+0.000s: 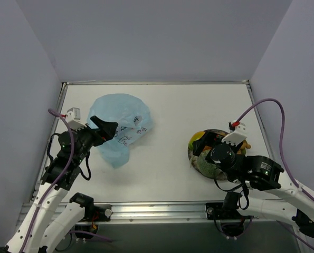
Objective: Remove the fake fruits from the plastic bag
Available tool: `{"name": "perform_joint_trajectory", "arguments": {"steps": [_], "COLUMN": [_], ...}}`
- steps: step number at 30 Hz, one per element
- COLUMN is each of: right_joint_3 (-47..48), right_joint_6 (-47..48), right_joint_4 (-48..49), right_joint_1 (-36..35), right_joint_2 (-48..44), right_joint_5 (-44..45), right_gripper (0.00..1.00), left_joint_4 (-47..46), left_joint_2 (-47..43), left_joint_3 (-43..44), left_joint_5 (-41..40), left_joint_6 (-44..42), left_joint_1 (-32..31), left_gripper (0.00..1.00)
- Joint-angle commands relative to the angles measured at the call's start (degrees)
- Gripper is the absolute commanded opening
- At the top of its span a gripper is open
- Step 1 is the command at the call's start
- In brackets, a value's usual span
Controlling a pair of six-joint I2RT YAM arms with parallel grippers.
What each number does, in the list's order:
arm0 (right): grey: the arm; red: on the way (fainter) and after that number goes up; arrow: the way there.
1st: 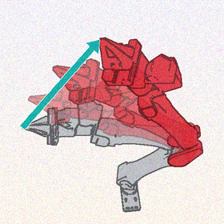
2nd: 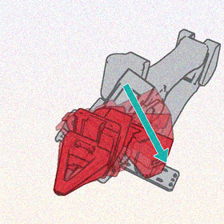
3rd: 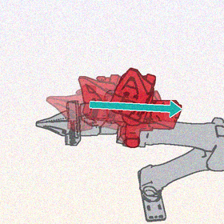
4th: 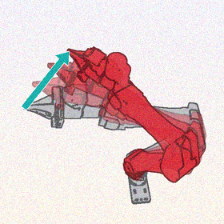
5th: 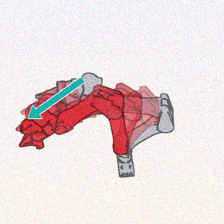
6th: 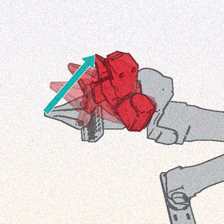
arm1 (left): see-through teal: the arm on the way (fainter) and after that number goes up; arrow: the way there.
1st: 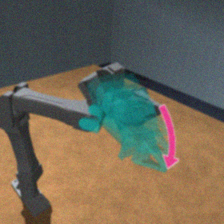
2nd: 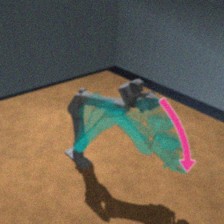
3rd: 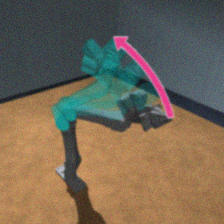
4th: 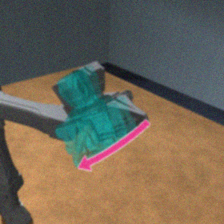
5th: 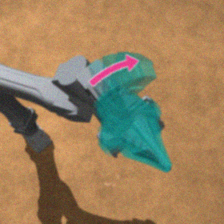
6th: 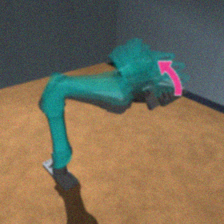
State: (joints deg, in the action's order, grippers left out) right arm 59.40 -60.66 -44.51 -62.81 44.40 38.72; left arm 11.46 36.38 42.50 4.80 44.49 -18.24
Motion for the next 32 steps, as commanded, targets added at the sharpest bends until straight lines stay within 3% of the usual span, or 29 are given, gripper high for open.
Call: {"name": "perform_joint_trajectory", "arguments": {"steps": [1,6,11,17,21,27,32], "right_joint_3": [2.9,2.8,2.5,5.6,5.5,3.1,0.9], "right_joint_6": [8.2,20.7,34.9,44.9,45.0,43.8,44.2], "right_joint_4": [6.6,24.7,36.2,36.3,35.7,35.6,35.3], "right_joint_1": [-0.8,-1.0,-1.0,-1.0,-1.0,-1.0,-1.1], "right_joint_2": [0.2,-3.7,-5.9,-4.0,-7.8,-18.4,-21.3], "right_joint_5": [8.3,10.4,7.3,10.1,13.8,16.6,18.1], "right_gripper": [1.00,1.00,1.00,1.00,1.00,1.00,1.00], "left_joint_4": [2.3,9.5,17.2,28.0,32.5,30.0,27.1], "left_joint_2": [-1.0,-1.7,-4.1,-4.8,-4.9,-7.0,-6.0], "left_joint_3": [5.3,11.2,16.0,22.9,27.0,28.7,27.1], "left_joint_5": [1.0,-2.0,-4.3,-9.0,-14.3,-13.4,-10.9], "left_joint_6": [-3.5,-9.1,-16.4,-23.2,-24.3,-24.4,-22.3], "left_joint_1": [0.0,0.0,0.0,0.0,0.0,0.0,0.0], "left_gripper": [0.94,0.94,0.94,0.94,0.94,0.94,0.94]}}
